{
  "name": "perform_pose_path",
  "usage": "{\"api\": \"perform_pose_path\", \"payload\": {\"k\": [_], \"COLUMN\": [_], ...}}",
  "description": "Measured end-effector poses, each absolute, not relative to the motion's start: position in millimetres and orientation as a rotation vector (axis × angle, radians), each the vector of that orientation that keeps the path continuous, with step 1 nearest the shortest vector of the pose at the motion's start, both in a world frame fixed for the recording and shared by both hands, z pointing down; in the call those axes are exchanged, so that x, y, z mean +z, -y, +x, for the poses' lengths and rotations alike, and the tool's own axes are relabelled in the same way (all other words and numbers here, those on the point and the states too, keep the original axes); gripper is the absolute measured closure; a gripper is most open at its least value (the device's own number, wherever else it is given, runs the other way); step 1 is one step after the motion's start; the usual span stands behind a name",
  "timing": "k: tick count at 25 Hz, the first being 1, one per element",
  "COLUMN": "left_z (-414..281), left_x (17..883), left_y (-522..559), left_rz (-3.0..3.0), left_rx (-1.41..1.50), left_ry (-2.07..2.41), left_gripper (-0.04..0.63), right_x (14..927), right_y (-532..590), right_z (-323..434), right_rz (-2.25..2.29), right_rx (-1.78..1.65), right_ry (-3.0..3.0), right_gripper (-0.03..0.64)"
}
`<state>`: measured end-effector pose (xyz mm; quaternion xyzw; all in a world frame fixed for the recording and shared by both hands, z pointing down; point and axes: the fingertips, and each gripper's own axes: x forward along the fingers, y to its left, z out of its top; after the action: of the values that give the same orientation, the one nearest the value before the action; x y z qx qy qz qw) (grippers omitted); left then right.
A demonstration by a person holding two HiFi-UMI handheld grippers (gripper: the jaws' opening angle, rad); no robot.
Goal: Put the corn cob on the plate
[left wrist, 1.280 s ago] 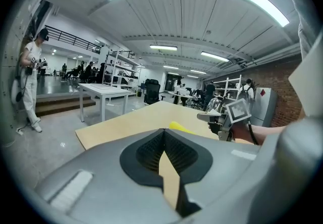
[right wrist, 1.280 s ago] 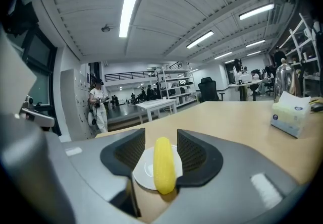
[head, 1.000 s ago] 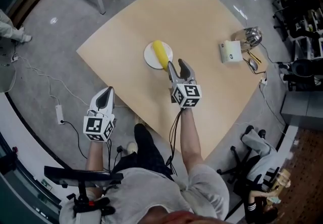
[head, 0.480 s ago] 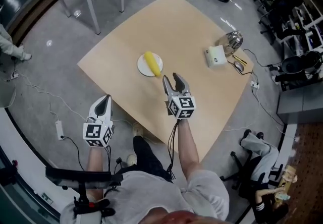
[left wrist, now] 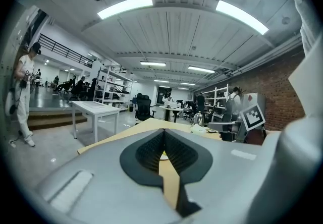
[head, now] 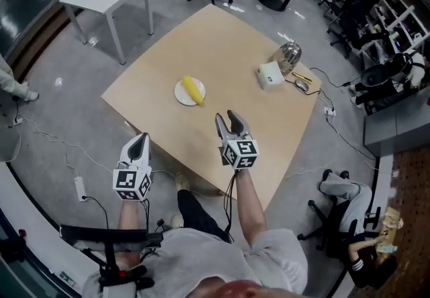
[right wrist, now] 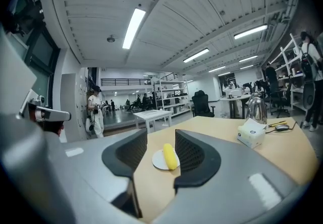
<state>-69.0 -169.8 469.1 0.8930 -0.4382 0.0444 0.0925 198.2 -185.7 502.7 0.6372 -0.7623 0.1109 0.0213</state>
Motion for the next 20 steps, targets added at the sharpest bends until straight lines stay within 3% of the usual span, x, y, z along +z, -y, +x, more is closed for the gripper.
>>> {"api": "perform_pose_path", "payload": {"k": [20], "left_z": [-62.4], "left_x": [434.6], "left_y": [88.8], "left_rz": [2.776], "left_rx": [0.088], "left_ry": [1.203], "left_gripper": [0.575], "right_x": [468.2], "right_y": [69.9], "right_z": [198.2], "right_rz": [2.095], "right_rx": [0.308], "right_ry": [2.339], "right_gripper": [0.447]}}
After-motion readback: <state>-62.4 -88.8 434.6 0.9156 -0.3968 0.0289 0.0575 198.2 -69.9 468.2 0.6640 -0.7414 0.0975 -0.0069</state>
